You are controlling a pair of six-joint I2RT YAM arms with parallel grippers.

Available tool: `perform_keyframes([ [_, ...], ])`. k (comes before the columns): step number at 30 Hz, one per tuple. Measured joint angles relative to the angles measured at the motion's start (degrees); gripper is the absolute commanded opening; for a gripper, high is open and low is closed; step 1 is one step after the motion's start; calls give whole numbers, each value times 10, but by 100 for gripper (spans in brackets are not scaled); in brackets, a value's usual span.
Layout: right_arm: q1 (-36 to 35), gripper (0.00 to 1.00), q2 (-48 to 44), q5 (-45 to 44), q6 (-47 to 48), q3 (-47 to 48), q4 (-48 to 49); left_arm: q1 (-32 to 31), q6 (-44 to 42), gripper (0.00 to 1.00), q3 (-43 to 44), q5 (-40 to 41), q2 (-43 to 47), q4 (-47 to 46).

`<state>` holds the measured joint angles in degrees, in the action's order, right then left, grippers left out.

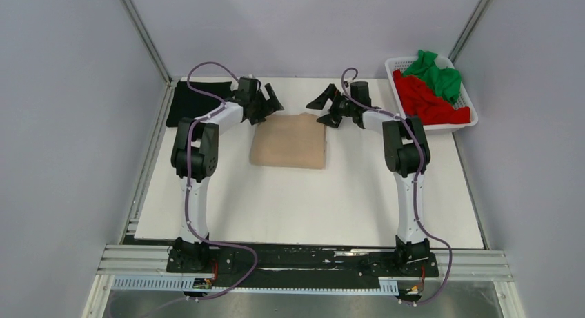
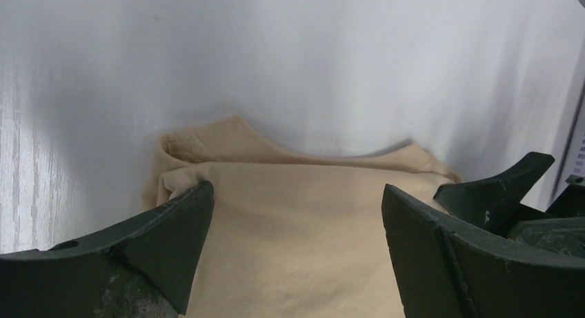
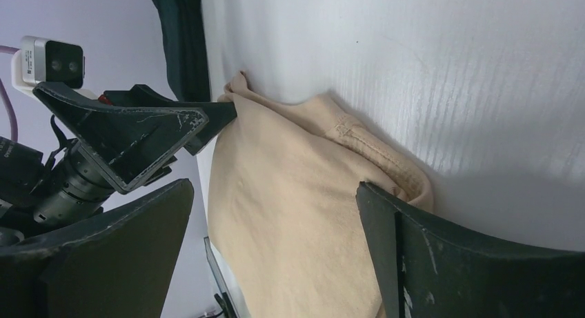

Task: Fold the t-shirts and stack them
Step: Fold the long partially folded tshirt into a neat square, then put the neatly folded tshirt into the corner of the board with the left arm

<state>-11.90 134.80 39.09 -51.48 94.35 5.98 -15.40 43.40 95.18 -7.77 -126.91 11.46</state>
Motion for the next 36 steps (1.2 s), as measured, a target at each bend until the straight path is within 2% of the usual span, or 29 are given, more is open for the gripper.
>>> perform_keyframes([
  [5, 0, 100, -27, -6, -3, -62, 48, 1, 12, 100, -80, -17, 35, -68],
  [9, -2, 100, -78, 5, 9, -146, 69, 0, 28, 100, -199, -36, 111, -105],
  [13, -6, 100, -158, 3, 54, -229, 40, -11, 29, 100, -295, -30, 209, -63],
  [16, -5, 100, -224, -17, 90, -266, 2, -11, 19, 100, -314, -8, 273, -11],
  [21, -4, 100, -384, -80, 132, -329, -16, -13, -2, 100, -332, 39, 440, 51],
  [26, -4, 100, -579, -160, 143, -447, -17, -18, -5, 100, -374, 85, 584, 100],
  [33, -3, 100, -805, -301, 119, -620, -38, -23, 1, 100, -470, 78, 589, 149],
  [36, 0, 100, -883, -326, 106, -681, -35, -39, 11, 100, -503, 49, 585, 142],
])
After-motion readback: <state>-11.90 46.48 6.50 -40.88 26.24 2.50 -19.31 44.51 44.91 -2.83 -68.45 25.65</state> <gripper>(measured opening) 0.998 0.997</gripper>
